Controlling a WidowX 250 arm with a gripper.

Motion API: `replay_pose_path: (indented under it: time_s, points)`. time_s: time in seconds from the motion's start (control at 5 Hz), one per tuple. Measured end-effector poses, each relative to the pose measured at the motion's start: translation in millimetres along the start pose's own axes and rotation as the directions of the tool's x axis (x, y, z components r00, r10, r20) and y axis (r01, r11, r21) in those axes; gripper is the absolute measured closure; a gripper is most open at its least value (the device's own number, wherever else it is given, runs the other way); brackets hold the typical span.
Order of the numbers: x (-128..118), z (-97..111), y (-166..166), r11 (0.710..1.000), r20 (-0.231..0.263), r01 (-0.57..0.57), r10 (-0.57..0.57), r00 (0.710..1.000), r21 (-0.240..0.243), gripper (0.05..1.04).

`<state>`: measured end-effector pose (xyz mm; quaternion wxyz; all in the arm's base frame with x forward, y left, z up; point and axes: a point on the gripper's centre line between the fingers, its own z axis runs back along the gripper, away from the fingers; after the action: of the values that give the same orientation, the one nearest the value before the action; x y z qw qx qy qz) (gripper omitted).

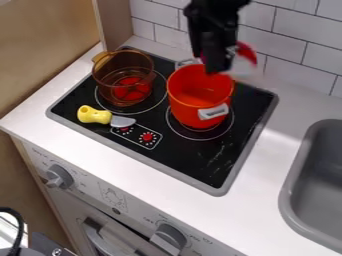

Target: Put the red object inside the pot

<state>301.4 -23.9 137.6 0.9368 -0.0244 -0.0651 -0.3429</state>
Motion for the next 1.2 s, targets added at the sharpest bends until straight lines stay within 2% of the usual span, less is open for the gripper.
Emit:
replay_pose_path:
  time_s: [0.4,0.6,0.8,1.0,1.2]
  points:
    - [-2.0,-21.5,34.5,0.999,0.041,0.017,-0.019,0.999,0.047,0.531]
    - [-2.2,-26.4,40.4,0.998,0.062,0.029,-0.033,0.998,0.063,0.531]
    - [-9.7,-34.9,41.7,0.997,0.060,0.045,-0.049,0.997,0.067,0.456]
    - [-10.5,-37.2,40.1,0.997,0.064,0.049,-0.053,0.996,0.060,0.168]
    - [-13.2,-39.9,36.4,0.998,0.059,0.043,-0.046,0.997,0.043,0.079]
